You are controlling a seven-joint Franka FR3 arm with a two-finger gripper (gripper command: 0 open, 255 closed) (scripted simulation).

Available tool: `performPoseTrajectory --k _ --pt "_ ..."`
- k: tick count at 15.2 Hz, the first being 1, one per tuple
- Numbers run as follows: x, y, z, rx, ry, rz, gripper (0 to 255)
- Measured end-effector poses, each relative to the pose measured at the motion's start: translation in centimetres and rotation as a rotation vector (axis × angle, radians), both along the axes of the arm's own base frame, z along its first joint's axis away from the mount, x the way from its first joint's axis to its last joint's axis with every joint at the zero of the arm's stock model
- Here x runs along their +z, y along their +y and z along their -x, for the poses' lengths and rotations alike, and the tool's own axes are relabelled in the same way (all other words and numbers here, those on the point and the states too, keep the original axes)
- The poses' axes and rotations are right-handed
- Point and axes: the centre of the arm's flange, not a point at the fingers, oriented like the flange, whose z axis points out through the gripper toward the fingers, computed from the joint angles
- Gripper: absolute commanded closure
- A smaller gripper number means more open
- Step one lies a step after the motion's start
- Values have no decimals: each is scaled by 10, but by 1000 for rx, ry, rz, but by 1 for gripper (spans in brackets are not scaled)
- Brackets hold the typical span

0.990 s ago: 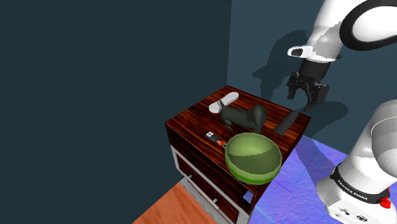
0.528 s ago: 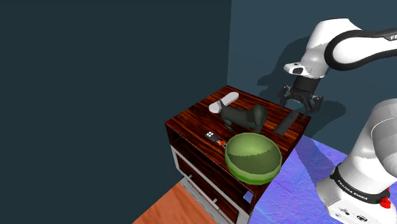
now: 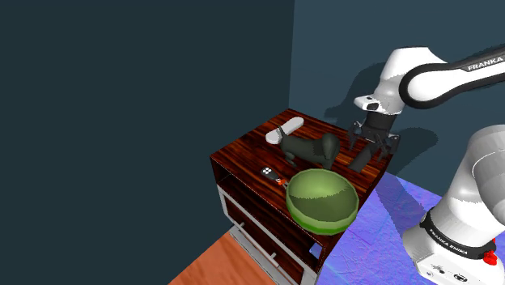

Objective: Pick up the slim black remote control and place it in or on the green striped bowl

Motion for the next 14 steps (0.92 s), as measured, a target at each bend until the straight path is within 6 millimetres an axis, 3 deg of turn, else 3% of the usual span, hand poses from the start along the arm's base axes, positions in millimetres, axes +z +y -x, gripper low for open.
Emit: performPoseTrajectory --k 7,8,14 --pt "-8 1 0 0 -1 0 0" --pt "-8 1 0 0 -1 0 255" --pt "-6 1 0 -1 0 0 255"
